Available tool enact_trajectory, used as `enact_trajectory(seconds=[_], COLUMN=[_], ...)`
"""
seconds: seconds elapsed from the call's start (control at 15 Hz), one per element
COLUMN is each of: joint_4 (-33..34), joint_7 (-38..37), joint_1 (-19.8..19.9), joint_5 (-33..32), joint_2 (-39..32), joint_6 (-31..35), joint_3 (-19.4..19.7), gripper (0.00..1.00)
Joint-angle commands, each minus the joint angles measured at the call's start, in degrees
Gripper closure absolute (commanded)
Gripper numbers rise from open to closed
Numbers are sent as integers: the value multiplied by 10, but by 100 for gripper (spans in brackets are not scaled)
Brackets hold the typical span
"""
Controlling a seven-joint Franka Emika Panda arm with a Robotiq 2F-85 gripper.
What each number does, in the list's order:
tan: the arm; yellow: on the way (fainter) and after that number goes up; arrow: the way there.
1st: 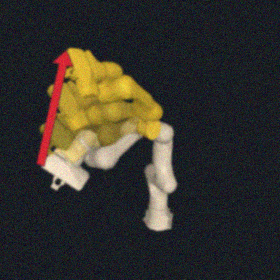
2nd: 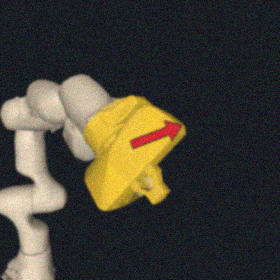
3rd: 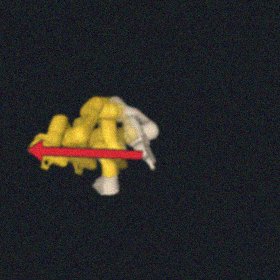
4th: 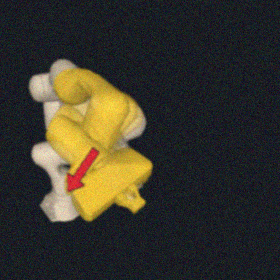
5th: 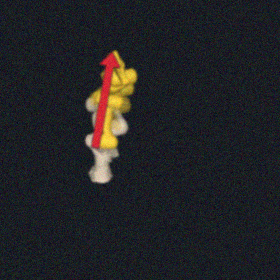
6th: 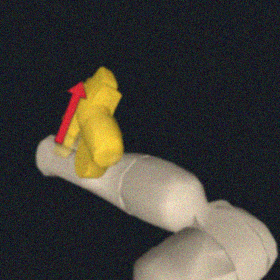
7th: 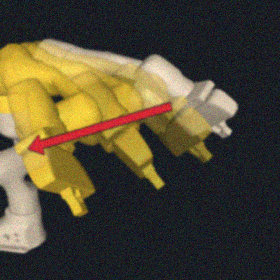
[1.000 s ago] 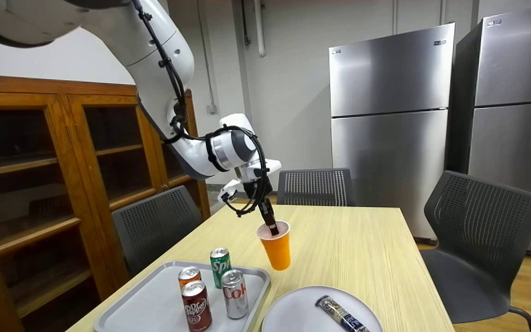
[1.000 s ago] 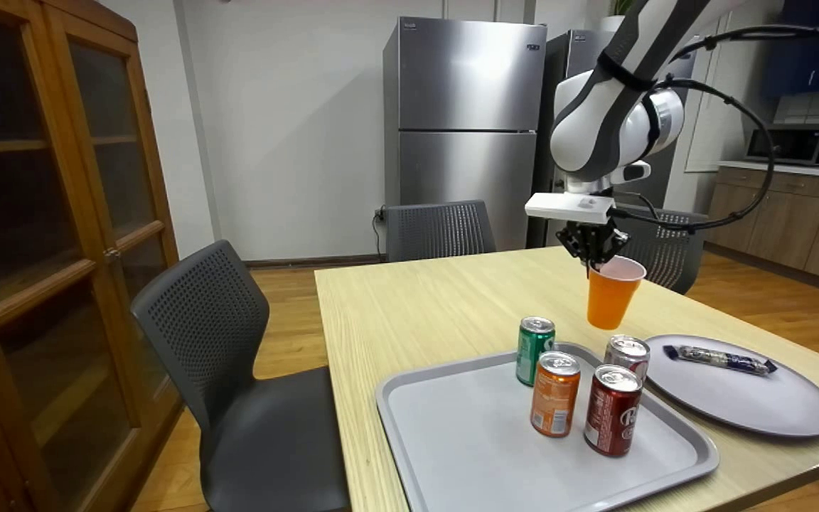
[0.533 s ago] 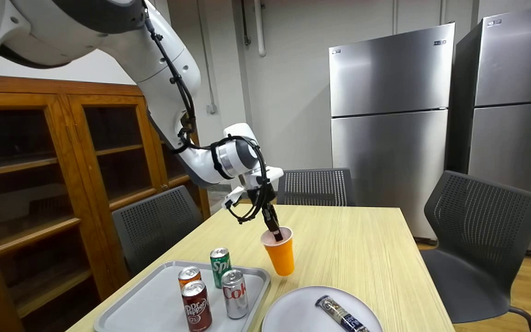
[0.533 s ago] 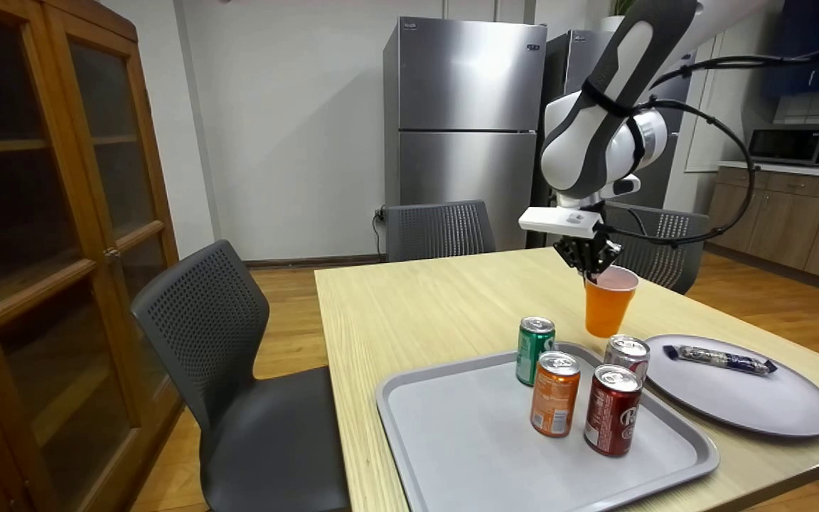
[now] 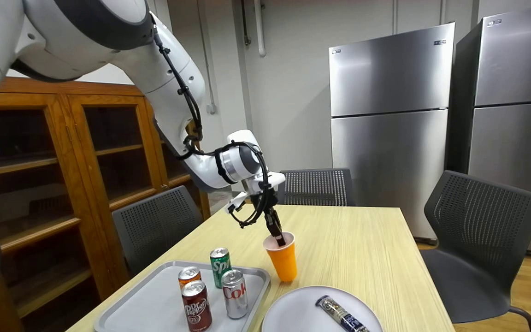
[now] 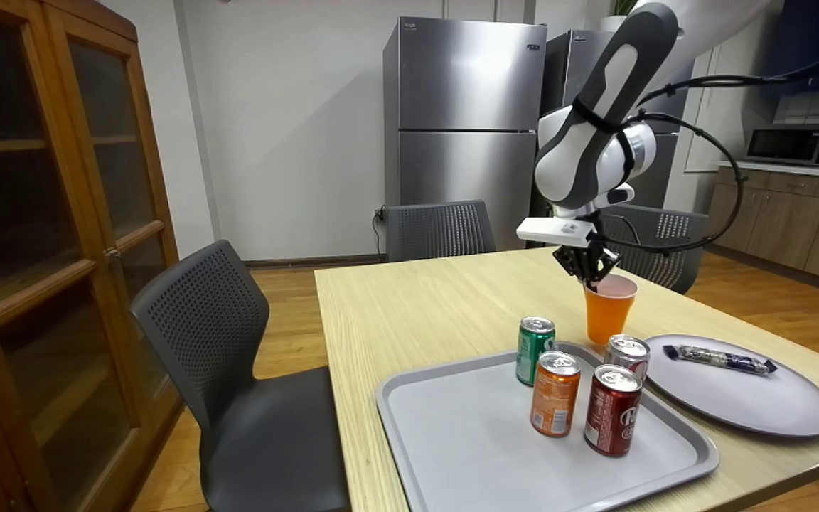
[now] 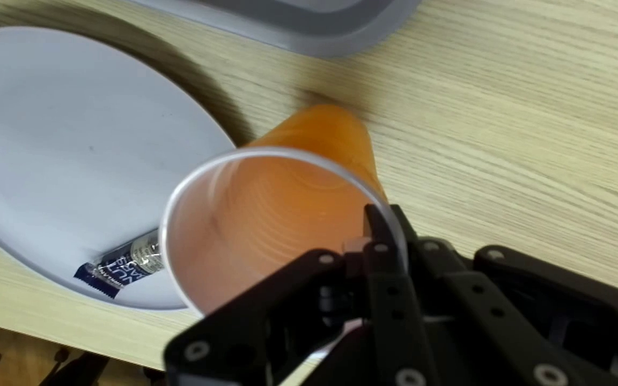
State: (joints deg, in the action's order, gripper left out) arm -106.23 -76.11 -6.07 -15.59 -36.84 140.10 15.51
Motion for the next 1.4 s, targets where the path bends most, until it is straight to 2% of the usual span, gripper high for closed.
enact_trajectory(seconds=[0.0,0.47,0.53,0.6,0.73,1.2,1.33], joint_4=[31,49,51,51,49,-2,-19], joint_7=[-10,-5,-4,-3,-1,1,0], joint_1=[-5,0,0,0,0,-3,-6], joint_5=[7,17,18,19,21,35,31], joint_2=[-19,-37,-38,-39,-35,18,41], joint_6=[-31,-43,-43,-44,-44,-21,-14], joint_3=[2,0,0,-1,-2,-8,-7], gripper=[99,99,72,71,59,5,0])
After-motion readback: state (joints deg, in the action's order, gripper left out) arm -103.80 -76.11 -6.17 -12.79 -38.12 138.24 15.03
